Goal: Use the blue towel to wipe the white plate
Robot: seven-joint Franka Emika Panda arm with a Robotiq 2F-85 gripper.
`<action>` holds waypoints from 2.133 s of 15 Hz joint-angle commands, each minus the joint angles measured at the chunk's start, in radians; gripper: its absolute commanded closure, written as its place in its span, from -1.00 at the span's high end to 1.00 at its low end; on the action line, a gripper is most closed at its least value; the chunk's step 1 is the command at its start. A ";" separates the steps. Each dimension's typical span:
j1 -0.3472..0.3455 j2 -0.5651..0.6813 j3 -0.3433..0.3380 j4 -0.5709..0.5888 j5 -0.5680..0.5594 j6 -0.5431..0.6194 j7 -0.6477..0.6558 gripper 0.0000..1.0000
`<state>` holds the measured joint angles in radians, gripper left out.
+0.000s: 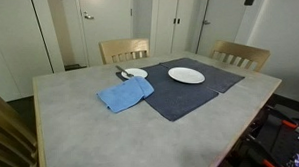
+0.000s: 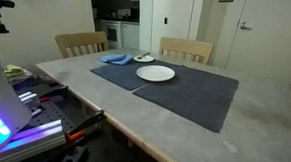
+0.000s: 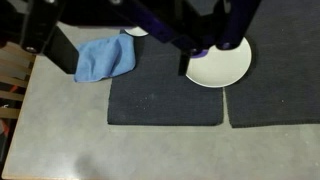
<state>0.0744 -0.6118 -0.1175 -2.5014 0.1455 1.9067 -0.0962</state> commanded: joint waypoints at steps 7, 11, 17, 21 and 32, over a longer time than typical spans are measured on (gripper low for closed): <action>-0.024 0.002 0.020 0.002 0.012 -0.004 -0.011 1.00; -0.024 0.002 0.020 0.002 0.012 -0.004 -0.011 1.00; -0.034 -0.051 0.012 -0.099 -0.033 0.079 -0.084 1.00; -0.054 -0.068 -0.046 -0.157 -0.096 0.099 -0.227 1.00; -0.049 -0.066 -0.058 -0.154 -0.083 0.101 -0.240 1.00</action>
<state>0.0343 -0.6795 -0.1843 -2.6574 0.0570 2.0105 -0.3317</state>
